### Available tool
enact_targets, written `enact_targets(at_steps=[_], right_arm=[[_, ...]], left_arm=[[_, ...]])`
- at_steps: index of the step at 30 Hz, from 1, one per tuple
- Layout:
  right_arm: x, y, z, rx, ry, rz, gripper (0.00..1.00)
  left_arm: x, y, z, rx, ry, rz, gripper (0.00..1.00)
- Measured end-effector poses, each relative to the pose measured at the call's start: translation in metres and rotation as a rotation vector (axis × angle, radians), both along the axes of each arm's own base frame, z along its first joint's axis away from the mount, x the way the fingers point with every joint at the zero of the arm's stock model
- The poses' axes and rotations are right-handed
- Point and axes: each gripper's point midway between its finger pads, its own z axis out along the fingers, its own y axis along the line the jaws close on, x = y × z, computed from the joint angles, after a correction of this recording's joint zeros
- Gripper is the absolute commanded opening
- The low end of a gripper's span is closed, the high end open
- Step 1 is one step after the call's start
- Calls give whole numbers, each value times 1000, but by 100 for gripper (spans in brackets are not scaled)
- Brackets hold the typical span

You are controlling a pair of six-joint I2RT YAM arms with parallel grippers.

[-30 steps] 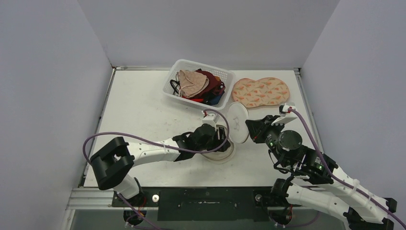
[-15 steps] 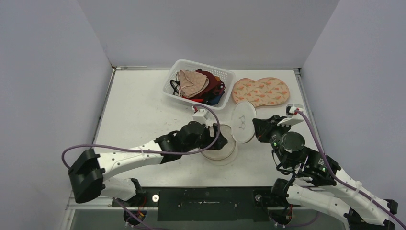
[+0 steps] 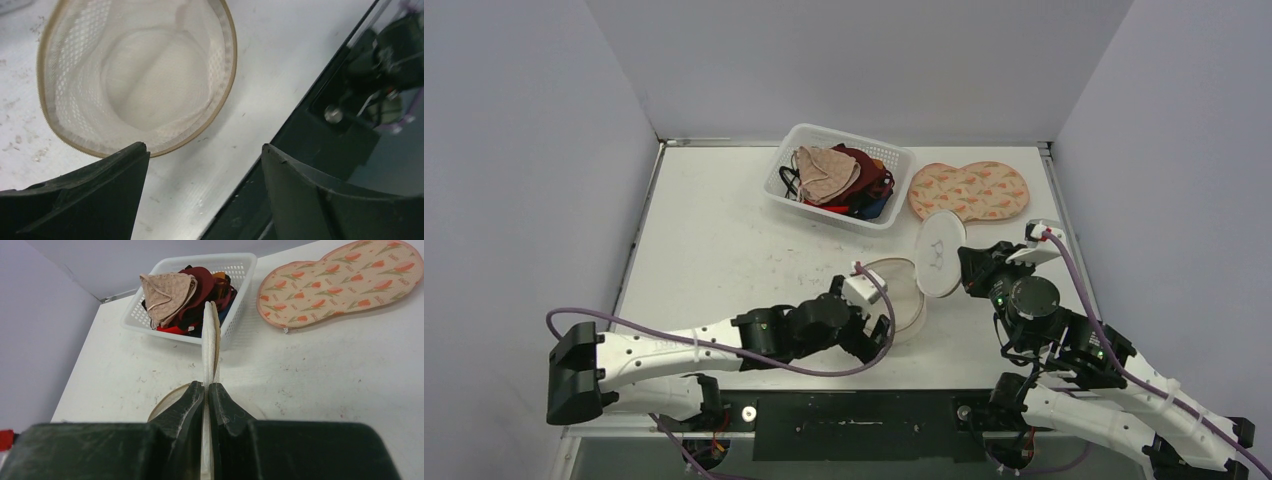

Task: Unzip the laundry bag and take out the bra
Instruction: Adjust the laundry bag at the center of the board.

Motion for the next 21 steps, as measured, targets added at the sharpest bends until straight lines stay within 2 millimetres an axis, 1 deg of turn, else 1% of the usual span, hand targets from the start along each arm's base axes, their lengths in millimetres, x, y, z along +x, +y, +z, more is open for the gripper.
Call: enact_targets(at_steps=[3, 6, 8, 10, 14, 16, 18, 19, 21], right_arm=[[0, -1, 1, 2, -2, -4, 5], [-1, -4, 1, 3, -4, -8, 5], [-1, -5, 1, 4, -5, -10, 5], [-1, -6, 1, 2, -5, -13, 5], [-2, -7, -1, -6, 0, -14, 5], [-2, -7, -2, -10, 2, -14, 5], [-2, -8, -3, -14, 5, -14, 5], [-2, -8, -3, -15, 5, -15, 5], [-3, -8, -3, -17, 7, -14, 5]], left_arm=[[-9, -5, -19, 137, -116, -115, 81], [-12, -10, -30, 230, -229, -191, 81], [-8, -17, -34, 273, -306, -212, 81], [-4, -23, -43, 330, -374, -224, 81], [3, -33, -66, 463, -471, -239, 81], [7, -36, -75, 520, -508, -236, 78], [12, -37, -80, 562, -539, -226, 72], [15, -38, -81, 576, -552, -218, 67], [20, -39, -80, 593, -574, -202, 59]])
